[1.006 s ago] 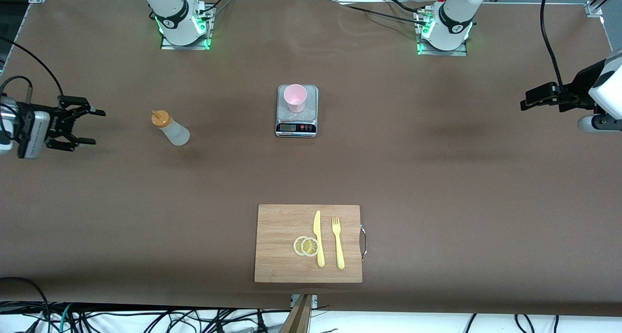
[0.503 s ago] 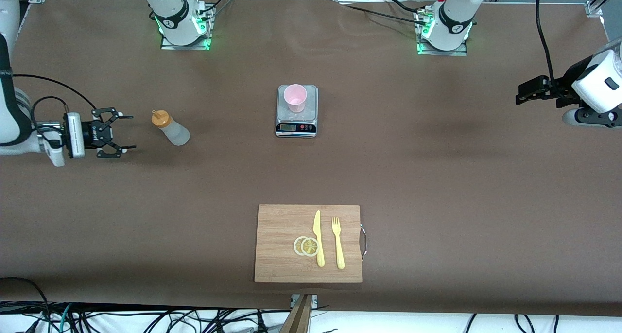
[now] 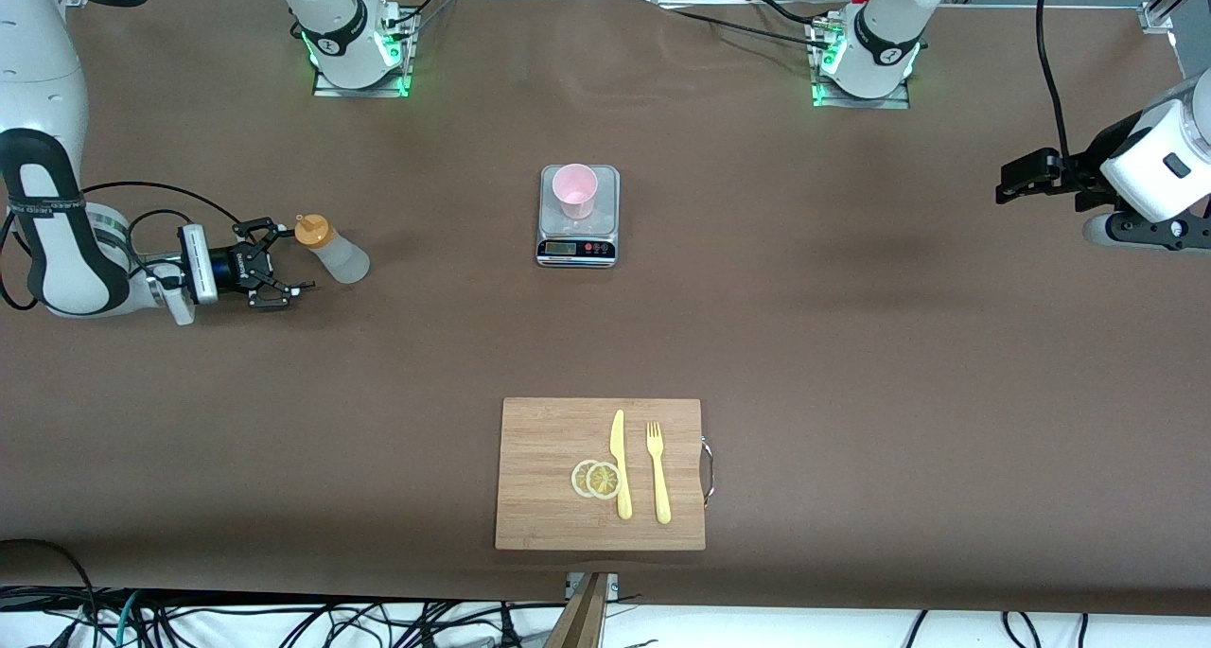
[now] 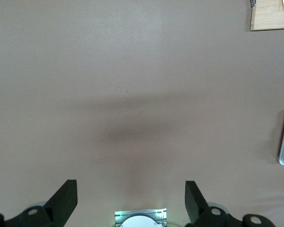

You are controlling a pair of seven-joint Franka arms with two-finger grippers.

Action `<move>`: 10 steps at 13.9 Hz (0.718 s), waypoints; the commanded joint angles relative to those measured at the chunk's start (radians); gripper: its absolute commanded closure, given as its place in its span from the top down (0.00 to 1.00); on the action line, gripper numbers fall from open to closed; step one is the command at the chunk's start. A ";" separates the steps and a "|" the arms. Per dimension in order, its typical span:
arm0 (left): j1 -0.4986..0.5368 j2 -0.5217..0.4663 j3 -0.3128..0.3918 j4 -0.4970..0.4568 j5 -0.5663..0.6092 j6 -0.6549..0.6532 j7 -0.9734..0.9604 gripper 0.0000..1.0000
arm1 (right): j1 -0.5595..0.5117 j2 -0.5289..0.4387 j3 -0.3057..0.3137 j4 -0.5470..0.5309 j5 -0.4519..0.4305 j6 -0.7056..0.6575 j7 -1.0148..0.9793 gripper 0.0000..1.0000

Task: Add sauce to pink cup with both arms
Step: 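Reach the right gripper to the sauce bottle and grasp it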

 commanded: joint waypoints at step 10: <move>0.001 0.016 -0.002 0.036 0.014 -0.015 0.018 1.00 | 0.061 0.086 0.053 0.076 0.070 -0.032 -0.047 1.00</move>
